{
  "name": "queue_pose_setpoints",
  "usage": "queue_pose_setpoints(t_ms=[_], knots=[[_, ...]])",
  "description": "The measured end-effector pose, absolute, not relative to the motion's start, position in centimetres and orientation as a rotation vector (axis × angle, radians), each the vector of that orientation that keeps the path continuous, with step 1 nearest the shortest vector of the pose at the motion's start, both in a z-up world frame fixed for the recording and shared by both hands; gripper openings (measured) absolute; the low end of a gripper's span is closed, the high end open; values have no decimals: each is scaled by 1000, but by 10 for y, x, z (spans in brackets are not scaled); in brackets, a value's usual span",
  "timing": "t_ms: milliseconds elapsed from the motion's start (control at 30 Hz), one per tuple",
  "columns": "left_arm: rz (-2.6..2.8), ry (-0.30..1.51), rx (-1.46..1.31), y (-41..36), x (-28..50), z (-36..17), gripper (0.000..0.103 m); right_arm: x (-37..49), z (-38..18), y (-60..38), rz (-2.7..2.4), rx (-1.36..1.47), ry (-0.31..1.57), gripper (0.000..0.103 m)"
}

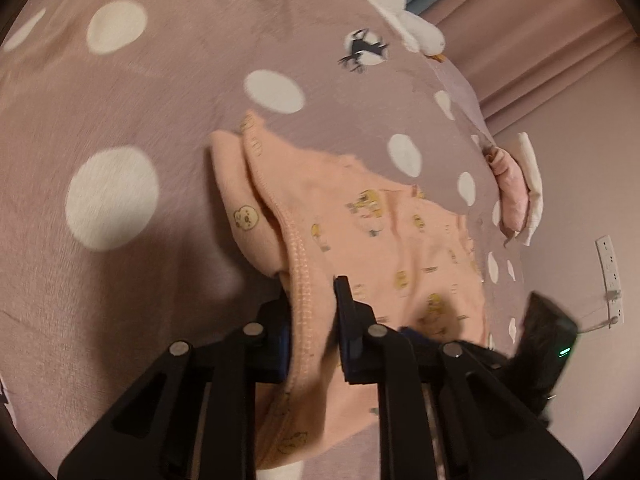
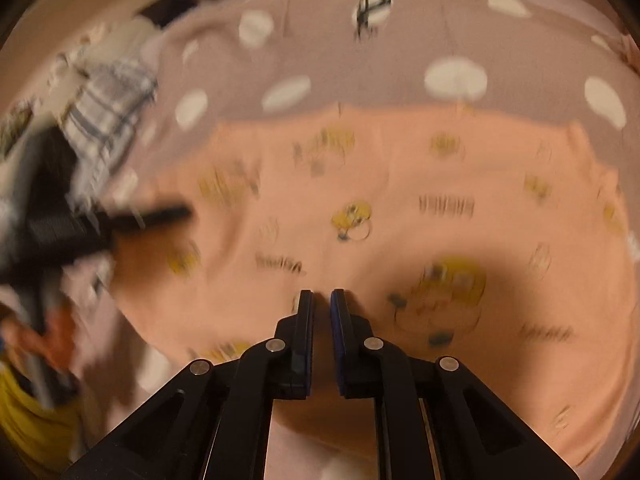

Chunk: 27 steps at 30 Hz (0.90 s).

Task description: Fold small clothes

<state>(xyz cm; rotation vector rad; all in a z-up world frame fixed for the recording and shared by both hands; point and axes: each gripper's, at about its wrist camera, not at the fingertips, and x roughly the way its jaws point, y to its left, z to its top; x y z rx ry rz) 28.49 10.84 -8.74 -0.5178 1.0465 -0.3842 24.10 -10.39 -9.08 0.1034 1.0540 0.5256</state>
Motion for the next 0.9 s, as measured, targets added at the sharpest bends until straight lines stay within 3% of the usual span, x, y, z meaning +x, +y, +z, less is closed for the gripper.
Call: queue_pose_setpoints(t_ms=[267,367,400,433,600,900], knots=[[-493,1014,-401,41,293,-55,14,255,-69,-160,584,545,935,13],[-545,1018,-351,11,292,-53,14,264,-74,-194,598,755,885,34],[-562,1023,-328,0,292,-55,13,266,-79,-203,597,815,890,49],[-573,1027,-306,-11,292,-58,10,270,-86,-208,609,877,899,58],[-603,1120,-278,-29,289,-85,11,283,-114,-219,598,999,976,60],[-549,1068,-314,28,256,-83,15,292,-105,-171,616,745,1079,60]])
